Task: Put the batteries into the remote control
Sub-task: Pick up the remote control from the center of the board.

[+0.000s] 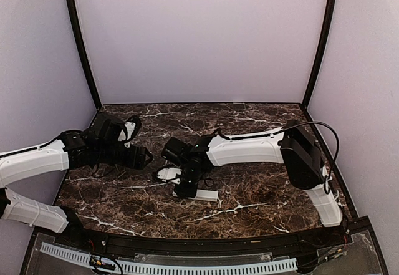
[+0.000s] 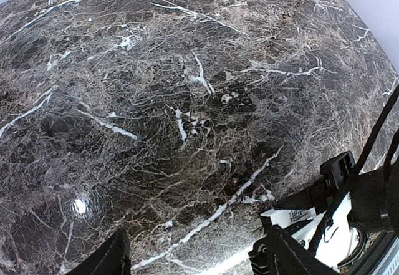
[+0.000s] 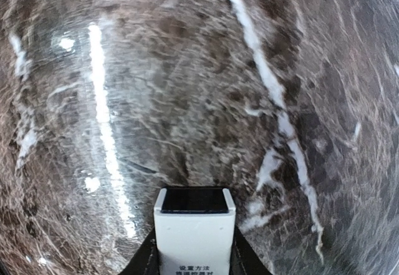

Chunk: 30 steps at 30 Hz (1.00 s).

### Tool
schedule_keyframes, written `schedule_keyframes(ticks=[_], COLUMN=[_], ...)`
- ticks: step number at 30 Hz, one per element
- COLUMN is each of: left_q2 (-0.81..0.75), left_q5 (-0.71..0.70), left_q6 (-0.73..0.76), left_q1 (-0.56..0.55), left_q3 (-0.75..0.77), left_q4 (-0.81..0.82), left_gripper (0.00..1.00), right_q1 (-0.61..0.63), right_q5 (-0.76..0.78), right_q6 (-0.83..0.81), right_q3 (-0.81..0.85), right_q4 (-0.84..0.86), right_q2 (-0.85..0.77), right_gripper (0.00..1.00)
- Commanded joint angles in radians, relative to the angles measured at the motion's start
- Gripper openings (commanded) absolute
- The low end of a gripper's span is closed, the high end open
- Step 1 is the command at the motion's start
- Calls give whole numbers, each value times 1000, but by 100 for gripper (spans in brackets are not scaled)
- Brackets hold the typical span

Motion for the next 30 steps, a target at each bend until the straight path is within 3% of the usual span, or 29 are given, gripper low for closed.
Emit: schedule_keyframes(ticks=[1, 10, 18, 22, 27, 30], left_q2=[-28, -55, -148, -170, -191, -190], left_q5=[13, 31, 53, 136, 292, 387], left_q6=[22, 25, 52, 71, 88, 101], left_q1=[6, 6, 6, 4, -6, -35], left_q3=[-18, -33, -71, -72, -89, -101], left_q4=[6, 47, 137, 208, 435, 575], left_gripper=[74, 74, 72, 70, 70, 75], right_q1=[9, 3, -61, -116, -152, -169], right_q5=[5, -5, -69, -147, -210, -236], right_q6=[7, 49, 167, 260, 371, 432], right_q3=[26, 5, -13, -46, -93, -115], right_q4=[-18, 7, 96, 180, 316, 414], right_q2=[27, -34, -205, -329, -464, -535], right_gripper=[22, 5, 0, 0, 0, 0])
